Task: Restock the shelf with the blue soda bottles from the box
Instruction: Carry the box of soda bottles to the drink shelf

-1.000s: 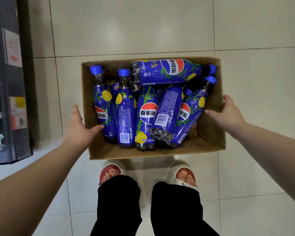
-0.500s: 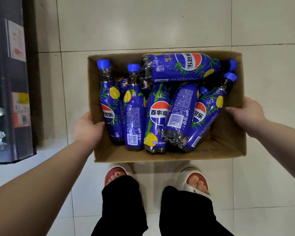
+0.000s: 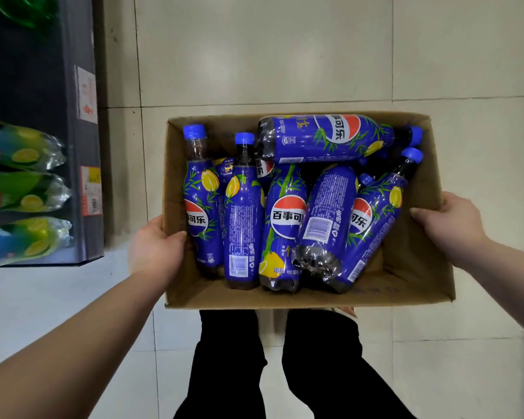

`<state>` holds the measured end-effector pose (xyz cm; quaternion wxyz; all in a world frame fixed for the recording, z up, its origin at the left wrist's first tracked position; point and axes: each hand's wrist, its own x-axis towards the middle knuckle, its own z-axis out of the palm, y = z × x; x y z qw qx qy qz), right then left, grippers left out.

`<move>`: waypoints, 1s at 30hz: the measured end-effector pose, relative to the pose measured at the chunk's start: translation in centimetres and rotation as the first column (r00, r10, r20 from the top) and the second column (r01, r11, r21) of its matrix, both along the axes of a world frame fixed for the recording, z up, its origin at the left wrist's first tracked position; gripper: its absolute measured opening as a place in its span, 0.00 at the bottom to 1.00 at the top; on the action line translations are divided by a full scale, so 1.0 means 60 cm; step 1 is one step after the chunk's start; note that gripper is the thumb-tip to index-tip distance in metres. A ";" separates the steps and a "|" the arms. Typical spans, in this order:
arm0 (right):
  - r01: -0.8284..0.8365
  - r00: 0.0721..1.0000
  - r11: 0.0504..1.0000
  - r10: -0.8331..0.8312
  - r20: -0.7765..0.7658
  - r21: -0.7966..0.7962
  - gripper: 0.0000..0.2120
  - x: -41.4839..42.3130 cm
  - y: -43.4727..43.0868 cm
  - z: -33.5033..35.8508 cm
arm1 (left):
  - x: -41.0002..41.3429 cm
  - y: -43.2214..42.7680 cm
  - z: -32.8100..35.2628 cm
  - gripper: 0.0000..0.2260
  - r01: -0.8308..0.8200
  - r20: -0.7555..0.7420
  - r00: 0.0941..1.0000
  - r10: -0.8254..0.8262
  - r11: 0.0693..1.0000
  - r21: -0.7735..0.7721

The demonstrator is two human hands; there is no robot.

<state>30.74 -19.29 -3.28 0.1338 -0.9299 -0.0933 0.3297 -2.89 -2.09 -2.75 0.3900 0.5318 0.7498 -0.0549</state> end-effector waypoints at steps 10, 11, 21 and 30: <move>0.003 0.999 1.000 -0.003 0.033 0.003 0.07 -0.032 -0.021 0.383 | -0.040 -0.008 0.364 0.10 0.121 -0.032 0.992 -0.119 0.989 0.080; 0.001 0.999 1.000 -0.002 0.046 0.013 0.07 -0.035 -0.019 0.427 | -0.043 -0.007 0.404 0.10 0.143 -0.029 0.990 -0.141 0.985 0.096; -0.126 0.976 0.989 0.110 0.188 0.073 0.07 -0.099 -0.043 0.820 | -0.105 -0.022 0.776 0.05 0.179 0.085 0.975 -0.205 0.954 0.240; -0.206 0.956 0.968 0.169 0.238 0.140 0.03 -0.184 -0.131 0.980 | -0.215 -0.133 0.926 0.04 0.111 0.124 0.979 -0.162 0.932 0.346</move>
